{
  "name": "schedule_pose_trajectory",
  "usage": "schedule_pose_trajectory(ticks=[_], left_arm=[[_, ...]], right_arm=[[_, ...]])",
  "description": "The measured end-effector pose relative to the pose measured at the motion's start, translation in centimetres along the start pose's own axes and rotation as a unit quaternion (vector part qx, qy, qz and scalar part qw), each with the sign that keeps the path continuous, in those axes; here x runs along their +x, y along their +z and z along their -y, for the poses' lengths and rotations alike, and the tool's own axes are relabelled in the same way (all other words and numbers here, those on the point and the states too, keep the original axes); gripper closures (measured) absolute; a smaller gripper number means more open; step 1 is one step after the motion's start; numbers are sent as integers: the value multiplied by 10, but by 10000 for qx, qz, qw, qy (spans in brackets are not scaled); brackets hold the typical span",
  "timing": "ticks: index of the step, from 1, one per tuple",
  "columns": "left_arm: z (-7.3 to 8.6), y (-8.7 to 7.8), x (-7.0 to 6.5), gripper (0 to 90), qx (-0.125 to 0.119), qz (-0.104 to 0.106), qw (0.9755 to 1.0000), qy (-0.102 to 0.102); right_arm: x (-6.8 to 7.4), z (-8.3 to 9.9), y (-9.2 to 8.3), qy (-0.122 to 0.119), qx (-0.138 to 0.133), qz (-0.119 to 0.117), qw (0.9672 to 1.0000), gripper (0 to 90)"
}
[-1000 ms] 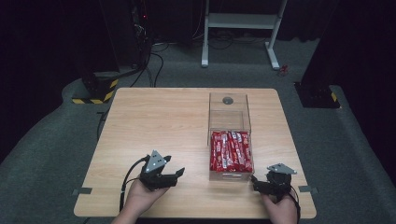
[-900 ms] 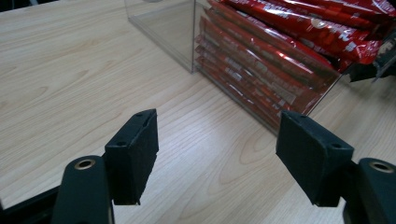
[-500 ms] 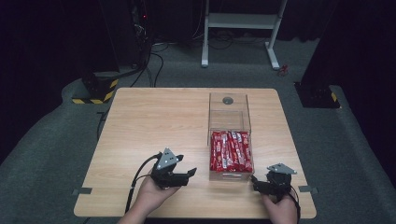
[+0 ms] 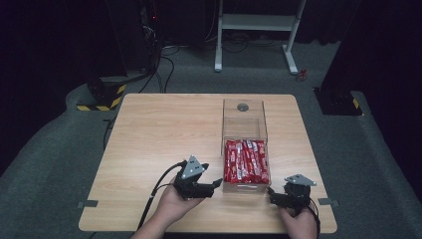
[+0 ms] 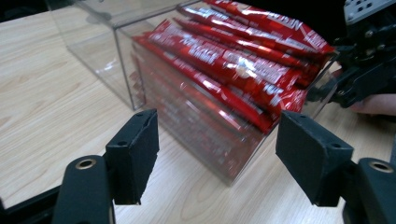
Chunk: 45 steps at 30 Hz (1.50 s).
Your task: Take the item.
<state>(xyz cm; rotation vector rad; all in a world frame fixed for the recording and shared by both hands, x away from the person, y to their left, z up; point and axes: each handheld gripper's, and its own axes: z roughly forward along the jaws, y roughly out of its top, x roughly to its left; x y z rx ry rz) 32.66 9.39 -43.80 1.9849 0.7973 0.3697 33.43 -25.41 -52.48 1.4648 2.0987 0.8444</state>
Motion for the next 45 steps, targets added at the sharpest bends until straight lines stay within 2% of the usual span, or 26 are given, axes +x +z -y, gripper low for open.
schedule_pose_trajectory(ticks=[1,13,25,34,38,40,45], left_arm=[[-3,3,-3,306,-77,45,9999,-60],[-19,21,-15,321,-63,157,9999,5],[-28,39,-23,356,-85,85,9999,55],[-27,50,-21,449,5,-12,10000,-12],[-27,53,-21,530,61,-91,9999,-31],[-26,53,-21,542,86,-102,9999,-29],[-23,55,-24,623,58,-154,9998,-76]], right_arm=[[0,0,0,0,0,0,10000,82],[0,0,0,0,0,0,10000,82],[0,0,0,-6,-1,-12,10000,83],[0,0,0,-20,-4,-17,10000,83],[0,0,0,-20,-3,-18,10000,83],[0,0,0,-21,-3,-18,10000,83],[0,0,0,-22,-3,-19,10000,83]])
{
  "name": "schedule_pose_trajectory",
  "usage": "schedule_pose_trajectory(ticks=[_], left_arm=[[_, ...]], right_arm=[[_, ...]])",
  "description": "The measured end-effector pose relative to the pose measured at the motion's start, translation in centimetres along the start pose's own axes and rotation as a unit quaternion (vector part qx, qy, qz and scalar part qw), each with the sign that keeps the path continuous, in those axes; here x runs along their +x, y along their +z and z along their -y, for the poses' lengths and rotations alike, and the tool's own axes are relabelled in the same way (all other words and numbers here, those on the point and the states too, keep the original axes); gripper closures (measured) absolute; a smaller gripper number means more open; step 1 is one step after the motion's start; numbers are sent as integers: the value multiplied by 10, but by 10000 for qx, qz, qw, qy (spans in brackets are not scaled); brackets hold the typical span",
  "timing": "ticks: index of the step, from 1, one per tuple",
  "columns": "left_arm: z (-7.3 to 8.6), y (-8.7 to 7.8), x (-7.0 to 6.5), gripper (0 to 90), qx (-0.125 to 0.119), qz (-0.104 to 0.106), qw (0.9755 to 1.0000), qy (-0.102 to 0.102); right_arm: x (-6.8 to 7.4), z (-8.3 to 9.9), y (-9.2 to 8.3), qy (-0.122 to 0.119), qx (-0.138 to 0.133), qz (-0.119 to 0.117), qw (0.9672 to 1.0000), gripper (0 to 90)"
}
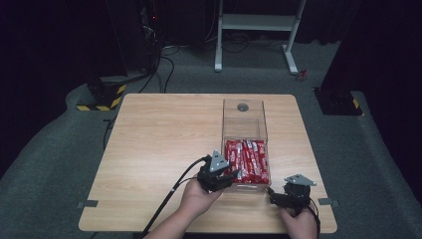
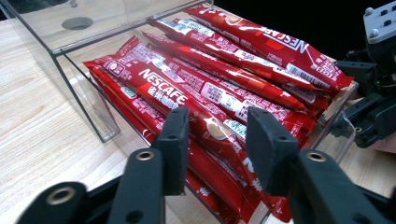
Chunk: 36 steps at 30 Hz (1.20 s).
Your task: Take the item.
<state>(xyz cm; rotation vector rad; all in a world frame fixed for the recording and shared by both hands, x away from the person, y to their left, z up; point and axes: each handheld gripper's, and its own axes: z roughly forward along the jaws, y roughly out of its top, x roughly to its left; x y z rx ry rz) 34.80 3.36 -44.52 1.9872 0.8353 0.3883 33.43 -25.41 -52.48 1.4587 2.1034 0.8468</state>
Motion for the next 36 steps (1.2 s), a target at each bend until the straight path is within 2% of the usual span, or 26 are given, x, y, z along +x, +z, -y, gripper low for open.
schedule_pose_trajectory(ticks=[7,11,17,22,30,36], left_arm=[[5,0,-2,680,-104,-106,9999,-77],[6,-1,1,687,-105,12,9999,-133],[7,-2,3,778,-159,105,9996,-203],[6,-5,5,842,-277,48,9995,-175],[6,-7,8,867,-320,-13,9993,-192],[5,-10,9,873,-372,18,9991,-184]], right_arm=[[0,0,0,-1,2,1,10000,83],[0,0,0,-2,1,2,10000,82],[0,0,0,-2,2,2,10000,82],[0,0,0,-3,2,3,10000,83],[0,0,0,-4,2,2,10000,83],[0,0,0,-4,2,2,10000,83]])
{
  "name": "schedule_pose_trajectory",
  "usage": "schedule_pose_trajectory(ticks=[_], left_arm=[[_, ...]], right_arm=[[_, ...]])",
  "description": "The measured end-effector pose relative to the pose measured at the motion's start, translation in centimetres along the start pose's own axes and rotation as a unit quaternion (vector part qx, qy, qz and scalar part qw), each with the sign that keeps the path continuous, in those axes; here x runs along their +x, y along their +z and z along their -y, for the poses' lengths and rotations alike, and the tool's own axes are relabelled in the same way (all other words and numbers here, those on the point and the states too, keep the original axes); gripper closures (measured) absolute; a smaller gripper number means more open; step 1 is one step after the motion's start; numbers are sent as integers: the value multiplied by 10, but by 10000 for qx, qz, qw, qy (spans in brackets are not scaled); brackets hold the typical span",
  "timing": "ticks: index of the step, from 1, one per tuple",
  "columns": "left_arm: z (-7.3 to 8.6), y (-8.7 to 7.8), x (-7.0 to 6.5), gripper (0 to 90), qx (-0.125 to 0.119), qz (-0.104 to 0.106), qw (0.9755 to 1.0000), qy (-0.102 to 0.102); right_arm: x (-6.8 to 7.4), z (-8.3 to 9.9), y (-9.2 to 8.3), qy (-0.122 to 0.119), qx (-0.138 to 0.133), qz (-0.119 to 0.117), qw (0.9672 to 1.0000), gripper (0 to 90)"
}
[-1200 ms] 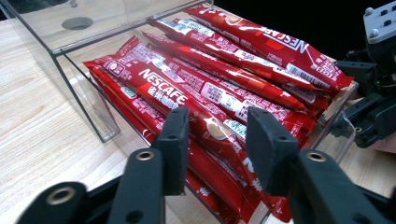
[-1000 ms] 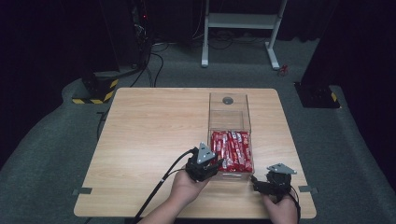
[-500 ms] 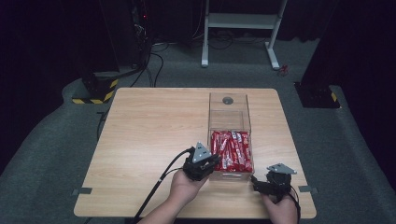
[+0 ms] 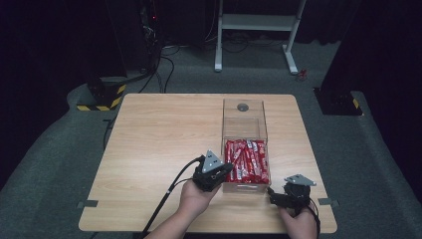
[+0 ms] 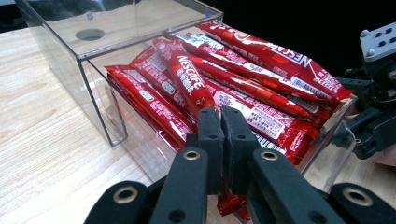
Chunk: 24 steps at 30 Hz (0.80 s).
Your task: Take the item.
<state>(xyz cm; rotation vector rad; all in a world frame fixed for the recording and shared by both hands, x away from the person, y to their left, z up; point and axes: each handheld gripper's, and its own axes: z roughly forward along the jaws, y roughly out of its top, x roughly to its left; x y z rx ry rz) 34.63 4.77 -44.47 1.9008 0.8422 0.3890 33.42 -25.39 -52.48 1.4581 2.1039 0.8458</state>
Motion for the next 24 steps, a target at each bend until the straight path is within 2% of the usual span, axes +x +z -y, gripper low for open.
schedule_pose_trajectory(ticks=[10,24], left_arm=[[-3,-5,0,885,-106,72,9999,-15],[-13,-16,-3,885,-358,183,9991,102]], right_arm=[[0,0,0,-1,0,0,10000,83],[0,0,0,-2,-1,1,10000,83]])
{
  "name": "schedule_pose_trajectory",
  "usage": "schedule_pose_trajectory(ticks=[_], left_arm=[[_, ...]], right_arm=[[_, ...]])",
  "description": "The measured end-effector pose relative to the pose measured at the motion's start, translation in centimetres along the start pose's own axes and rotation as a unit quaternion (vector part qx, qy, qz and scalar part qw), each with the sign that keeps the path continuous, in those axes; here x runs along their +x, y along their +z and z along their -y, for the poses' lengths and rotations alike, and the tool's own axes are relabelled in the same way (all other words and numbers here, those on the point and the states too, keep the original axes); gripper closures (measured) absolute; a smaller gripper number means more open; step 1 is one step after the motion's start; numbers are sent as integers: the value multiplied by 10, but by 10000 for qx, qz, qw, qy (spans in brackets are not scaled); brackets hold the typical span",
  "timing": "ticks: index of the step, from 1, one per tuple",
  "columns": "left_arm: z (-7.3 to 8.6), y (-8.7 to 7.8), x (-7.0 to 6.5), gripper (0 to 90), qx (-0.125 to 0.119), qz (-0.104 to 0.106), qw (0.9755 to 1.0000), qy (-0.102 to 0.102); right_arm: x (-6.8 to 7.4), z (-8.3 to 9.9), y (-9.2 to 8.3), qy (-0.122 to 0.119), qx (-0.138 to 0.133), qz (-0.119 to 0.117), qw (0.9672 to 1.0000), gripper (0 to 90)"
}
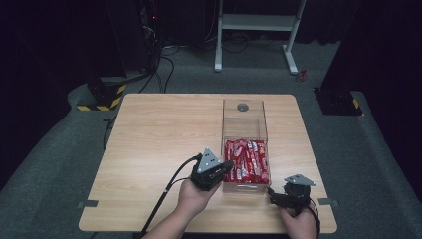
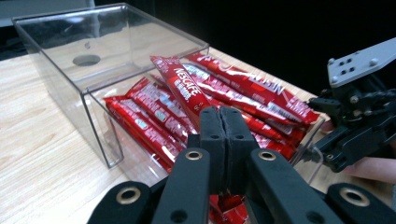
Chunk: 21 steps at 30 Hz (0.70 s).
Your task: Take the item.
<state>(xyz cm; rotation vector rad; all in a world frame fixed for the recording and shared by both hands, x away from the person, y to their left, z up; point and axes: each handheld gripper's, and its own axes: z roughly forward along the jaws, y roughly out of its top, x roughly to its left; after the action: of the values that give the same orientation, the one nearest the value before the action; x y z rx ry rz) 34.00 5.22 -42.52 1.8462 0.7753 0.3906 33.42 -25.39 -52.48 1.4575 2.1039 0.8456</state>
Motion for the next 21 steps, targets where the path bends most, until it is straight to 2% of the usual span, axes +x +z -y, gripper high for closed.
schedule_pose_trajectory(ticks=[9,21], left_arm=[[-6,-6,1,885,-144,62,9999,42],[-9,-20,14,884,-269,-83,9996,8]], right_arm=[[0,0,0,0,0,-1,10000,83],[0,0,0,2,0,0,10000,83]])
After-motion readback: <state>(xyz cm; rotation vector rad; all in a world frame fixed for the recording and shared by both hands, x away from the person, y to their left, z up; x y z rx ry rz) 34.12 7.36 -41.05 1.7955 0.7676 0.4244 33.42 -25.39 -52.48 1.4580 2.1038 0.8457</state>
